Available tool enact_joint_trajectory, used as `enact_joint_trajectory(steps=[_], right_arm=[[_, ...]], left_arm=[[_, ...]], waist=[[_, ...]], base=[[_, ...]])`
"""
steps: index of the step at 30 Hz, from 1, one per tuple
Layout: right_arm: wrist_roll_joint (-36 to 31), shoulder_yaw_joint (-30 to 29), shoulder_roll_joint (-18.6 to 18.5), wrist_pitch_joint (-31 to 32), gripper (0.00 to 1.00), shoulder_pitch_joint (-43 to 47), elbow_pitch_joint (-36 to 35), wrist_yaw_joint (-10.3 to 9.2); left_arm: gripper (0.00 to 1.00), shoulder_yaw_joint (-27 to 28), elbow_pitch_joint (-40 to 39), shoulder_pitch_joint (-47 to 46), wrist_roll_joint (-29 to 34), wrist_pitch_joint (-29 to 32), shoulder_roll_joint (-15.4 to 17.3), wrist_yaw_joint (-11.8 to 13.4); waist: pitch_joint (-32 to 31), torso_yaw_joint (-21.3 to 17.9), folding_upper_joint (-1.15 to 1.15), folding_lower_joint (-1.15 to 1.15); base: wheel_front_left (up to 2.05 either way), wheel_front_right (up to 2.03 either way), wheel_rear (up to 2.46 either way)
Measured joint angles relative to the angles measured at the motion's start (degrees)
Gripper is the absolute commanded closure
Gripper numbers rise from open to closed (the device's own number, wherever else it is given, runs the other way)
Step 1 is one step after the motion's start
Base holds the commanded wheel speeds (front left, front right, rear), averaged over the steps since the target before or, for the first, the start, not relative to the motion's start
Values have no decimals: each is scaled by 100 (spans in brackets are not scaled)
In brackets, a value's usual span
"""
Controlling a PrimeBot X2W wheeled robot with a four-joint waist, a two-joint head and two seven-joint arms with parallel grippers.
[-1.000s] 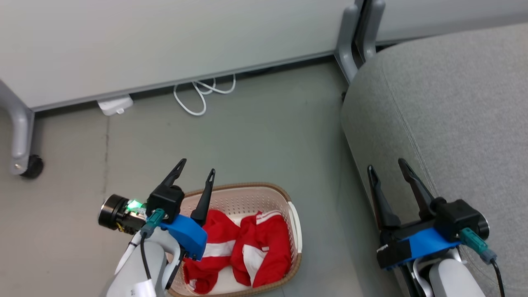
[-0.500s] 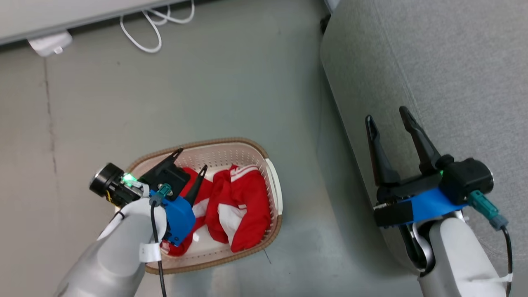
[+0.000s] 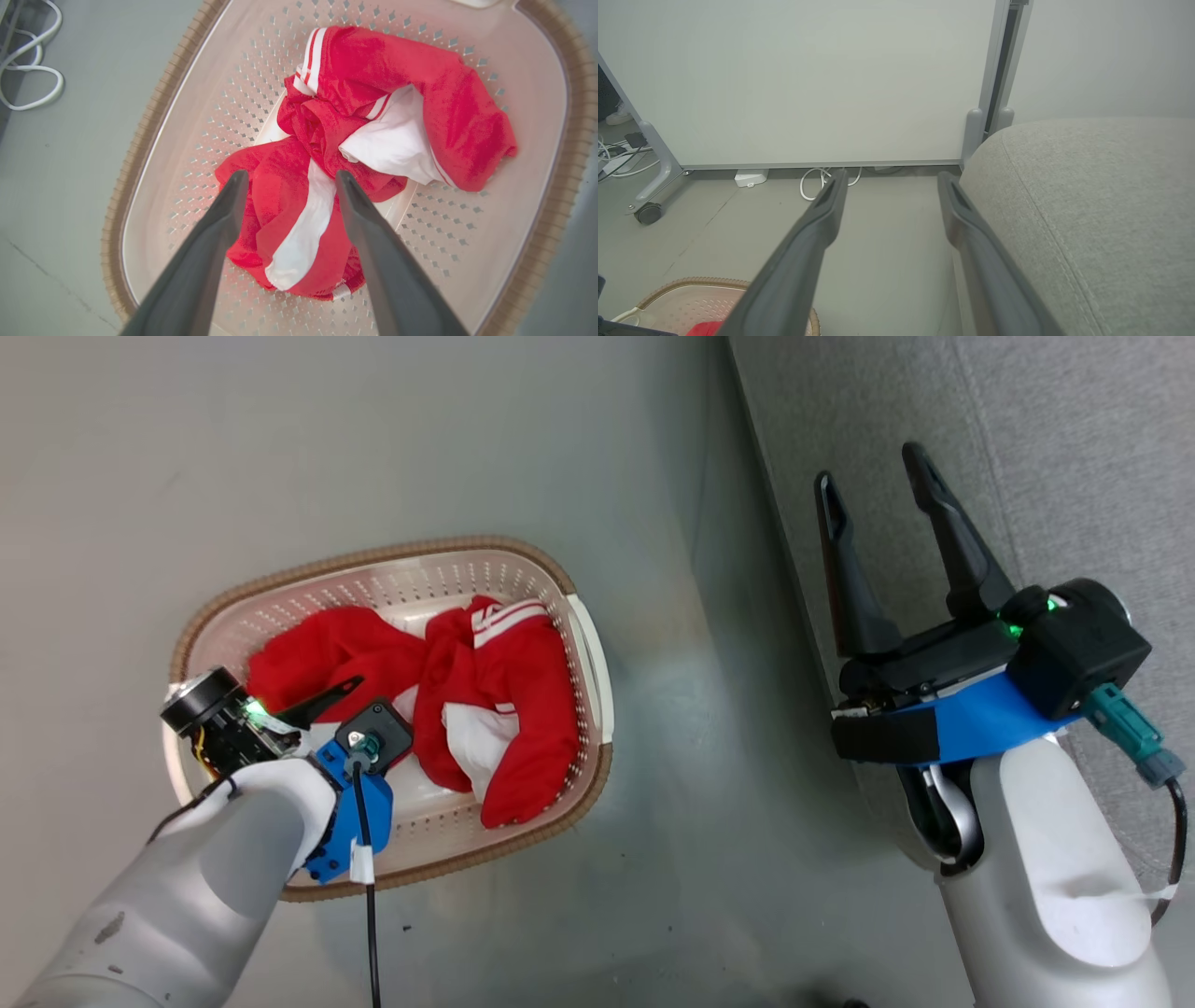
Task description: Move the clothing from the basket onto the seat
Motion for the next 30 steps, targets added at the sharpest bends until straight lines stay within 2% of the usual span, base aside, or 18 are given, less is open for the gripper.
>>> enact_joint_trajectory(steps=[4, 10, 14, 28, 29, 30], right_arm=[[8, 29, 0, 0, 0, -180, -85, 0], [18, 63, -1, 1, 0, -393, -212, 0], [66, 90, -1, 0, 0, -503, -296, 0], [110, 76, -1, 0, 0, -597, -479, 0], [110, 74, -1, 0, 0, -600, -489, 0], [110, 70, -1, 0, 0, -605, -491, 0]], left_arm=[[0, -501, 151, -258, -146, 210, 91, 0], [0, -815, 321, -678, -105, 476, 246, 0], [0, -861, 415, -824, -88, 802, 316, 0], [0, -883, 471, -1057, 155, 1361, 343, 0], [22, -883, 470, -1057, 174, 1405, 336, 0], [70, -883, 468, -1057, 191, 1437, 330, 0]], waist=[[349, -62, 0, 0], [829, -130, 0, 0], [1095, -190, 0, 0], [1657, -322, 0, -1], [1671, -325, 0, -1], [1679, -327, 0, 0]], base=[[0, 0, 0], [0, 0, 0], [0, 0, 0], [0, 0, 0], [0, 0, 0], [0, 0, 0]])
